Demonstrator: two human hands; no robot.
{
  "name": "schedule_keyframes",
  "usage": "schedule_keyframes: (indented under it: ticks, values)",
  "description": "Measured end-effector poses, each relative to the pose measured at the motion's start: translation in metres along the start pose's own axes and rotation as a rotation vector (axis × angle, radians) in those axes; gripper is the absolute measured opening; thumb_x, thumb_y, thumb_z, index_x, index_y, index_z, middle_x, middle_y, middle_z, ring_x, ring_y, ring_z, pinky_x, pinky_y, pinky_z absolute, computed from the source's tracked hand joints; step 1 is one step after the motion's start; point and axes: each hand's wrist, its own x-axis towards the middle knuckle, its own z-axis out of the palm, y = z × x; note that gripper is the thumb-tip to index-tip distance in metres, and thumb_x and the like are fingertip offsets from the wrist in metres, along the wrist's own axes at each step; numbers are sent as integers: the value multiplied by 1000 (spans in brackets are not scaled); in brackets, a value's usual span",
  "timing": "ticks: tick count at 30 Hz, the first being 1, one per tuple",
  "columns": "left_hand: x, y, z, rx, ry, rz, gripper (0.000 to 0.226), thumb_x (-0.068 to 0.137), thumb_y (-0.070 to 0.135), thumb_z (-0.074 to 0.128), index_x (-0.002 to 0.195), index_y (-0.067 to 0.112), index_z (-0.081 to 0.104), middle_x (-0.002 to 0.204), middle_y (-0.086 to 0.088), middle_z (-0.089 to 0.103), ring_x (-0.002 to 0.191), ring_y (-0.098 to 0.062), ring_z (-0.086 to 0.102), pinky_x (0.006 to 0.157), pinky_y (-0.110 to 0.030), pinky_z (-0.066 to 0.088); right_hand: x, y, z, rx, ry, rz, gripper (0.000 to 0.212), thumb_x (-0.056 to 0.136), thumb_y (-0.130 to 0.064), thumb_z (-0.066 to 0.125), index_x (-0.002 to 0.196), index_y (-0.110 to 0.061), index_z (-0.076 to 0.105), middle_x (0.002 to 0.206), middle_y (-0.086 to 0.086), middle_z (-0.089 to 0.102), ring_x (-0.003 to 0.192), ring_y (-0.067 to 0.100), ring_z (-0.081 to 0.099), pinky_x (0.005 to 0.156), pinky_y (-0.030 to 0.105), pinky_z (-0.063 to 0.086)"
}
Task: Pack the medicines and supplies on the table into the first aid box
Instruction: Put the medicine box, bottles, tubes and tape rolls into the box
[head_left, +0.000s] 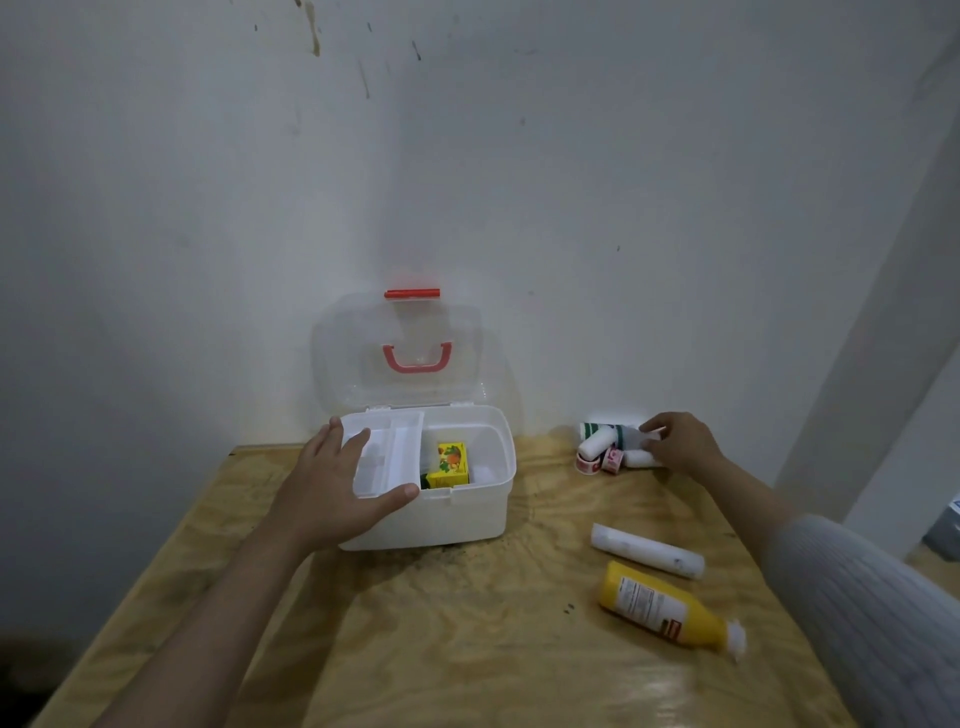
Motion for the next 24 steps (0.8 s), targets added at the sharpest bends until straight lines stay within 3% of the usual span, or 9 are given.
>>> schedule_keyframes:
  ticks: [4, 9, 13, 15, 19, 22, 24]
  values:
    - [0, 0, -1, 5, 2, -3, 113, 52, 88, 34, 147, 29, 22, 160, -1, 6, 146, -23, 8, 112, -50, 22, -3, -9, -11, 110, 64, -124, 18, 76, -18, 75, 94, -17, 73, 98, 7, 72, 88, 21, 64, 73, 27, 41]
    - [0, -2, 1, 2, 16, 2, 115, 50, 91, 32, 147, 29, 23, 160, -1, 7, 146, -22, 7, 112, -49, 23, -16, -37, -33, 170, 214, -295, 17, 76, -13, 75, 93, -14, 74, 101, 8, 70, 80, 19, 63, 73, 27, 45]
    - [-1, -2, 1, -2, 29, 7, 121, 46, 95, 28, 147, 28, 24, 160, -1, 8, 146, -22, 7, 112, -48, 24, -27, -62, -60, 207, 321, -395, 19, 77, -17, 75, 95, -15, 73, 96, 5, 69, 68, 8, 60, 61, 4, 43]
    - [-1, -2, 2, -4, 35, 8, 125, 43, 97, 24, 147, 28, 24, 160, -2, 8, 146, -22, 7, 112, -48, 24, -36, -78, -73, 247, 305, -436, 20, 76, -16, 76, 96, -16, 73, 87, 3, 69, 61, 1, 61, 57, 1, 42]
    - [0, -2, 1, -9, 39, 10, 128, 40, 98, 22, 147, 28, 24, 159, -2, 10, 146, -22, 8, 111, -50, 26, -61, -113, -86, 343, 173, -552, 21, 76, -15, 77, 96, -17, 72, 86, 0, 69, 62, -7, 63, 55, 4, 45]
    - [0, -3, 1, -15, 34, 9, 129, 39, 99, 22, 147, 28, 23, 160, -3, 9, 146, -22, 7, 111, -49, 26, -82, -140, -86, 365, 61, -623, 19, 76, -14, 76, 94, -19, 72, 90, 2, 72, 69, 6, 67, 59, 11, 51]
    - [0, -4, 1, -12, 33, 10, 132, 37, 101, 18, 147, 28, 23, 160, -3, 8, 146, -22, 7, 111, -49, 25, -94, -157, -81, 342, 6, -651, 20, 75, -12, 77, 94, -19, 72, 94, 3, 72, 78, 16, 70, 69, 24, 58]
